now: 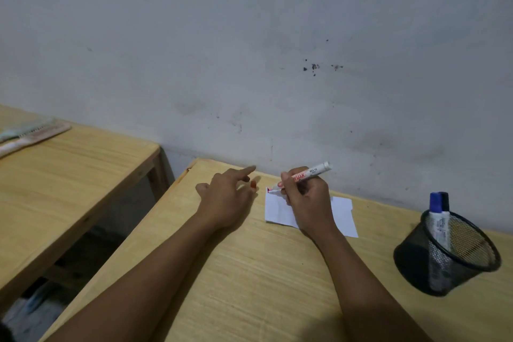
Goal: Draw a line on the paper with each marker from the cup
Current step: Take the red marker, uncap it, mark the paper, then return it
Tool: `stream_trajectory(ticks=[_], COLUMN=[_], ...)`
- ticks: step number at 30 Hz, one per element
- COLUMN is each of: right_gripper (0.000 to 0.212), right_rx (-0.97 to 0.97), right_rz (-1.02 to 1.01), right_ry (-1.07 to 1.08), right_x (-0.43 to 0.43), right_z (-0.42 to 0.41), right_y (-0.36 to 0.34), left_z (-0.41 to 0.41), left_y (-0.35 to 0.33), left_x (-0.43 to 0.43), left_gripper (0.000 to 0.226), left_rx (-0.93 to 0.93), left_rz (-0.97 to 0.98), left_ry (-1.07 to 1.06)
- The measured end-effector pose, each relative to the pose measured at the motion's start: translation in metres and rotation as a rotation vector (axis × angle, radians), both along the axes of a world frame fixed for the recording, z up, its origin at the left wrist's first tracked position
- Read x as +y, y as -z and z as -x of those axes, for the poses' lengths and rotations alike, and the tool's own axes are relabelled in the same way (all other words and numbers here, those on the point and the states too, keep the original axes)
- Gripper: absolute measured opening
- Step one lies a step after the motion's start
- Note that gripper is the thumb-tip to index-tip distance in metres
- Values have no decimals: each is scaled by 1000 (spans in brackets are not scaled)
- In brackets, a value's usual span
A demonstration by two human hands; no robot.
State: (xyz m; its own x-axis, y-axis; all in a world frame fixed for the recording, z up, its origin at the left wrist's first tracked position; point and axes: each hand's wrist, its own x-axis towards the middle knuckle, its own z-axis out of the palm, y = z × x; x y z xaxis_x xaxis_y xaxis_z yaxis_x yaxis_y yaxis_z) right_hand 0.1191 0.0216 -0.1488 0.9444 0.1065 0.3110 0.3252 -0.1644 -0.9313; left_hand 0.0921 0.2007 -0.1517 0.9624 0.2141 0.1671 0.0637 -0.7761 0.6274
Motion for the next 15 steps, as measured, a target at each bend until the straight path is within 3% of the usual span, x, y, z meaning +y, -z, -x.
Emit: stream_trajectory(ticks=[3,7,9,12,15], right_gripper=[19,20,18,19,27], right_rx=[-66,-202,-212,-140,-170], right_rz=[47,160,102,-117,-213], right_ry=[-4,-16,-11,9,44], right_x=[0,2,7,14,14], right_z=[7,15,22,37,53], right_y=[-1,-7,-17,-38,-62], left_z=[-5,1,10,32,52], left_y=[2,-1,-10,-40,-71], left_x=[-5,-6,-5,-9,-20], left_gripper=[24,20,14,15,17], left_rx=[-16,-88,-154,-254,-190], left_rz=[-17,86,307,803,992], left_ry=[-17,-131,-173,-97,-35])
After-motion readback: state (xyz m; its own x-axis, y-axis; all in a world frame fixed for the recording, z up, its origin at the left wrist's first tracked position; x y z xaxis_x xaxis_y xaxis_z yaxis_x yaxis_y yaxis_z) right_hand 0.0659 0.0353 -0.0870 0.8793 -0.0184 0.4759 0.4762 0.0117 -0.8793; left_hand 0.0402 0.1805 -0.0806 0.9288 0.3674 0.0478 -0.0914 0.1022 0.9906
